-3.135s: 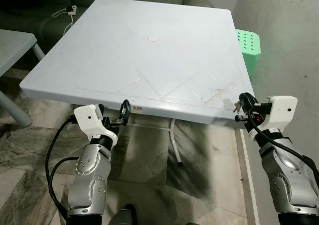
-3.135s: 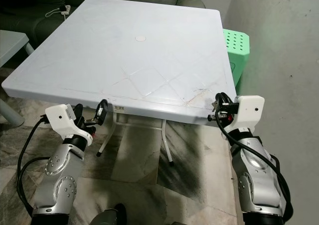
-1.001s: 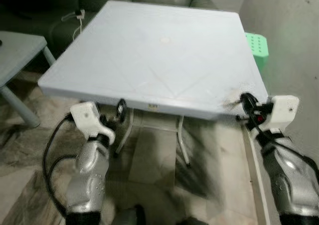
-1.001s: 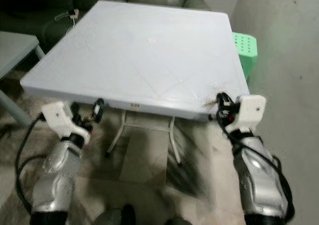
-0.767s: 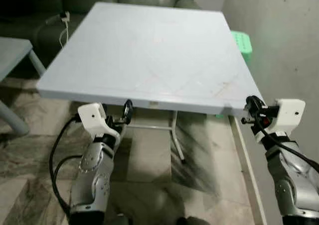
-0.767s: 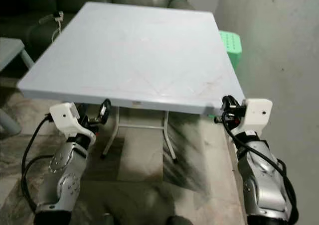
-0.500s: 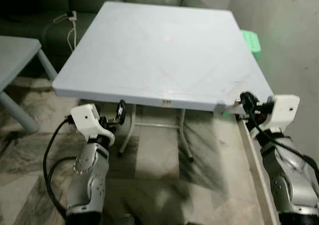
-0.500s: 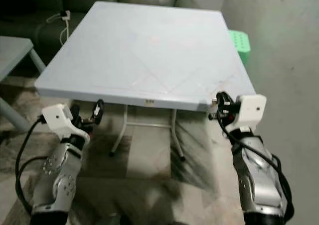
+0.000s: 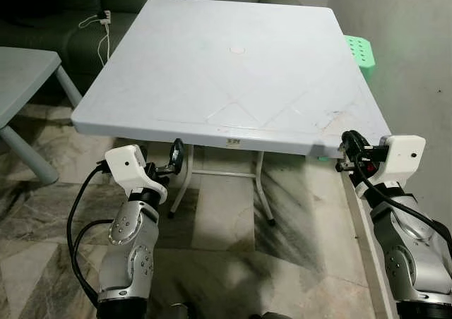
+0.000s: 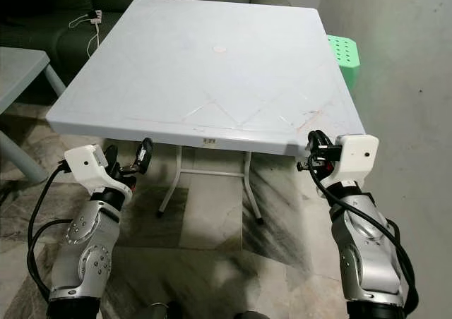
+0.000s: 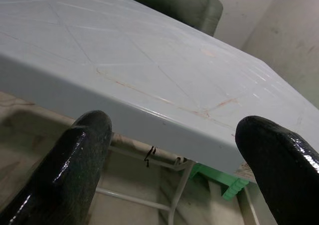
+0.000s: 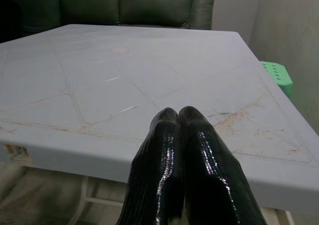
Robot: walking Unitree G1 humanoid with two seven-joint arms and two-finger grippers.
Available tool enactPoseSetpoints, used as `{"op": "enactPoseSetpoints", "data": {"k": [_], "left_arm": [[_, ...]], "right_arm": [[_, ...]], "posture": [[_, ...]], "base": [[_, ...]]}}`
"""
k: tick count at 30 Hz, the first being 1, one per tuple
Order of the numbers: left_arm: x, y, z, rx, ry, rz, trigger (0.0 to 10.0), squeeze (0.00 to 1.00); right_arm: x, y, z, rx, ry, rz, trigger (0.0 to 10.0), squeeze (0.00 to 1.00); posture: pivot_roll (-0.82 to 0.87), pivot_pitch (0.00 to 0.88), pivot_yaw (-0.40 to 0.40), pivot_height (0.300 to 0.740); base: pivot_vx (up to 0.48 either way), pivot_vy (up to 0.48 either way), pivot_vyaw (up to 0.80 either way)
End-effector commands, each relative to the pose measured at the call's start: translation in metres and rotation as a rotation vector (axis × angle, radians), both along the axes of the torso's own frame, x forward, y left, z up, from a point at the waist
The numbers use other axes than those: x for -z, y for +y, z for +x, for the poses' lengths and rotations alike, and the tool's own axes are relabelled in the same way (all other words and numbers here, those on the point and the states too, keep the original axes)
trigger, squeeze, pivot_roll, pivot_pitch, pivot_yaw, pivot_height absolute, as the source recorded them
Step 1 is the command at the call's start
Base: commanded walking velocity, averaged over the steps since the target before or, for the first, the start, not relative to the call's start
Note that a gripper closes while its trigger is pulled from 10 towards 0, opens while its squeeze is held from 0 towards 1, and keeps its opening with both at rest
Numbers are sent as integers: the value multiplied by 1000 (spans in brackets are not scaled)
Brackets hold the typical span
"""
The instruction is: Hang keys on a hook
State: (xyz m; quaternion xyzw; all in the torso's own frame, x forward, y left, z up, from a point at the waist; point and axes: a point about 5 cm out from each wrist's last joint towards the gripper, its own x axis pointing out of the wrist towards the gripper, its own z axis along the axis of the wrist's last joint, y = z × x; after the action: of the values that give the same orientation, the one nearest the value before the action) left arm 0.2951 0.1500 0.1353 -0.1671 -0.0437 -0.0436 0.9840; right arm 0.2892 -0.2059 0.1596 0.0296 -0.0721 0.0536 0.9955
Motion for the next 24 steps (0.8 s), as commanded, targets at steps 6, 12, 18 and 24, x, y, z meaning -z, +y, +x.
{"op": "enactPoseSetpoints", "data": {"k": [6, 12, 18, 24], "left_arm": [[0, 0, 1, 12, 2, 13, 10000, 0], [-1, 1, 1, 11, 0, 21, 10000, 0], [0, 1, 1, 17, 4, 22, 10000, 0], [-1, 0, 1, 17, 2, 26, 10000, 0]], "right_arm": [[0, -2, 1, 20, 2, 0, 10000, 0], [1, -1, 0, 23, 6, 3, 10000, 0], [5, -1, -1, 26, 21, 4, 10000, 0], [5, -1, -1, 26, 23, 0, 10000, 0]], "posture": [[-53, 127, -59, 740], [-52, 132, -53, 740], [-51, 130, -52, 740], [-48, 135, -53, 740]], "base": [[0, 0, 0], [0, 0, -225], [0, 0, -678], [0, 0, -769]]}}
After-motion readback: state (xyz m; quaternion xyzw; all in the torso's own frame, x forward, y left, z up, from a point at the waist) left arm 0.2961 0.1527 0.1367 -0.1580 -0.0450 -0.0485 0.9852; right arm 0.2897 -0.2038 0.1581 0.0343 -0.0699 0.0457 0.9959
